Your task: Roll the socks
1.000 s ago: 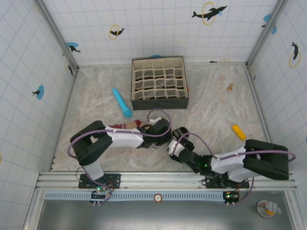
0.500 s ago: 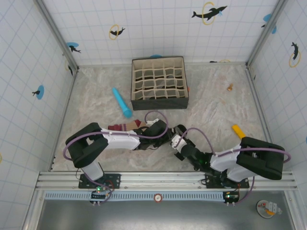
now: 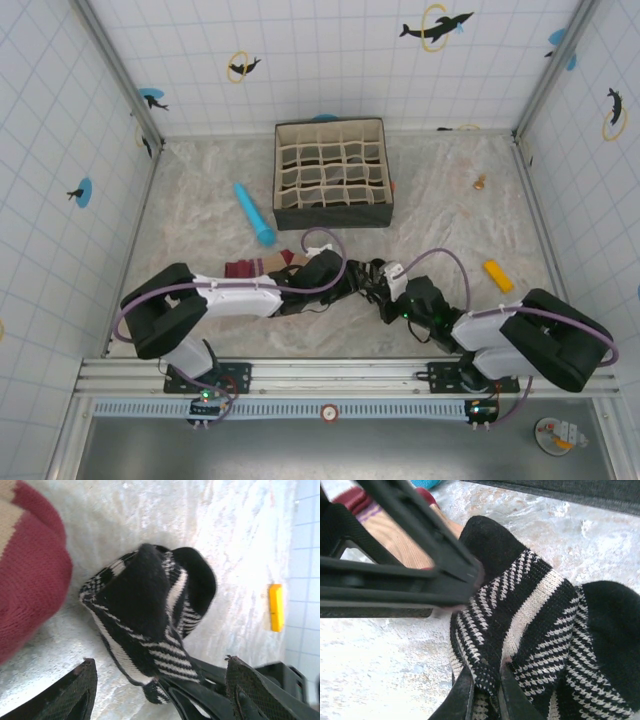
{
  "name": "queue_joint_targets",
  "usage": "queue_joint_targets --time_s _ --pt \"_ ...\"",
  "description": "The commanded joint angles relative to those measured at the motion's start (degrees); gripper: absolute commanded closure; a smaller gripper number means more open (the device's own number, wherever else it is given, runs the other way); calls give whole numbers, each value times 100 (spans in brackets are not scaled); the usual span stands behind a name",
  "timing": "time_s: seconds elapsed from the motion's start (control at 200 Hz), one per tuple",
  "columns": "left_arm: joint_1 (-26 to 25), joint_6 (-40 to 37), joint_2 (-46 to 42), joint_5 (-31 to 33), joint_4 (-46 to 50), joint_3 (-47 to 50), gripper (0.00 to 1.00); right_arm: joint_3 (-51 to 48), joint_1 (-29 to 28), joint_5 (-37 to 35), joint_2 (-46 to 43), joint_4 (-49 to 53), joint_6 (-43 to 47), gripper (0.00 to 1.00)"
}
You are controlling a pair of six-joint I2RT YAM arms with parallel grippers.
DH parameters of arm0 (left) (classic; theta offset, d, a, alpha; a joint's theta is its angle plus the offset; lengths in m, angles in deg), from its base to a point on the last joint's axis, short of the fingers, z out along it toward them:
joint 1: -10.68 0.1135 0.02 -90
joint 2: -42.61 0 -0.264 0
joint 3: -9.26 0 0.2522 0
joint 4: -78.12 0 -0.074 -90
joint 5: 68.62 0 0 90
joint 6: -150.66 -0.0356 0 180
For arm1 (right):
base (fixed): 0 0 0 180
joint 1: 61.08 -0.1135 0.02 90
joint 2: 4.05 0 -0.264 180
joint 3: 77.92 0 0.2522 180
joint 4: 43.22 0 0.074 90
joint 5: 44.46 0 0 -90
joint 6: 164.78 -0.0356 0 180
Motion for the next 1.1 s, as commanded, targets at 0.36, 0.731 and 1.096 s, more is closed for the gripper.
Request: queue_joint_targets --time_s 0.36,0.731,1.096 --pt "-72 -201 359 263 -733 162 37 78 1862 2691 1660 -1143 -2858 100" --pt "103 31 1092 364 -1109 -279 38 234 2093 2373 1650 -63 -3108 100" --pt "191 147 1576 530 -1162 -571 46 -77 2290 2385 1587 -115 -3376 100"
